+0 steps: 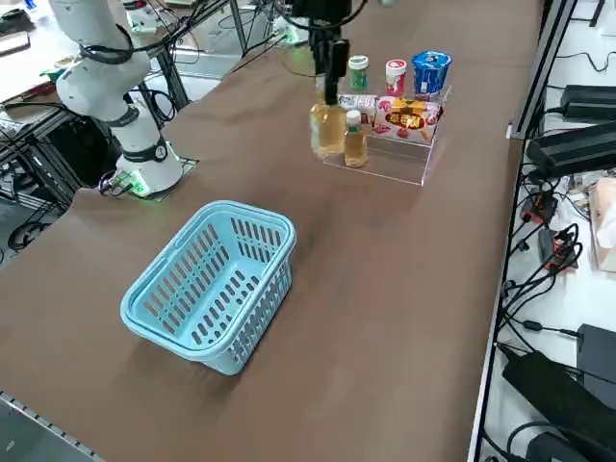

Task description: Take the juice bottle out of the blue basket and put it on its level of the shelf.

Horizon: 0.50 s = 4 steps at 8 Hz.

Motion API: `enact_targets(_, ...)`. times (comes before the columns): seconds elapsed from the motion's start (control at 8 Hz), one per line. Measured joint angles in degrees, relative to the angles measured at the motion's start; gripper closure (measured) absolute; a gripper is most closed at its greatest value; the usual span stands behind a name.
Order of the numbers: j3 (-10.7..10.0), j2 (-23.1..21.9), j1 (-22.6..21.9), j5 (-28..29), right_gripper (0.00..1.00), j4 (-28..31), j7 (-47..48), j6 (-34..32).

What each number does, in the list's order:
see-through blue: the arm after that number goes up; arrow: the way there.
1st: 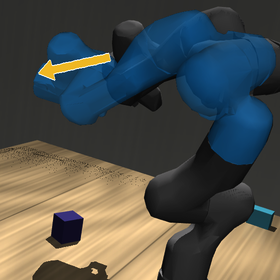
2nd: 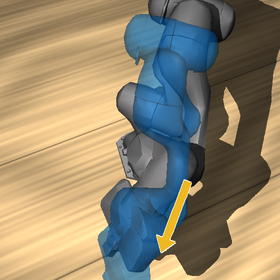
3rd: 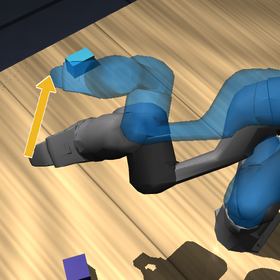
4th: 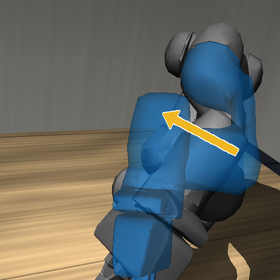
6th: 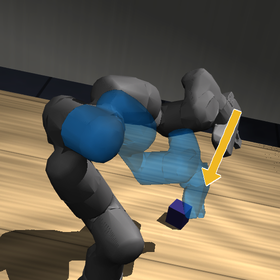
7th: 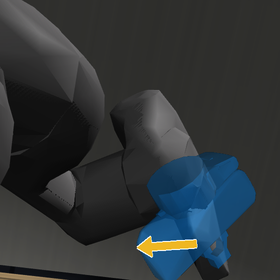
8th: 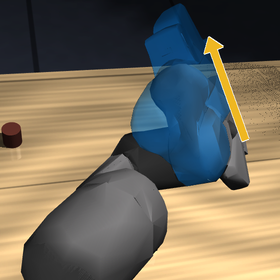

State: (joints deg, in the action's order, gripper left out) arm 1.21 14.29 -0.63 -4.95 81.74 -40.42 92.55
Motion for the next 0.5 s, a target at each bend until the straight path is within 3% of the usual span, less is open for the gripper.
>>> enact_targets(0.5,0.0,7.3,-6.4,0.0,0.45,0.0,-4.9,9.7)
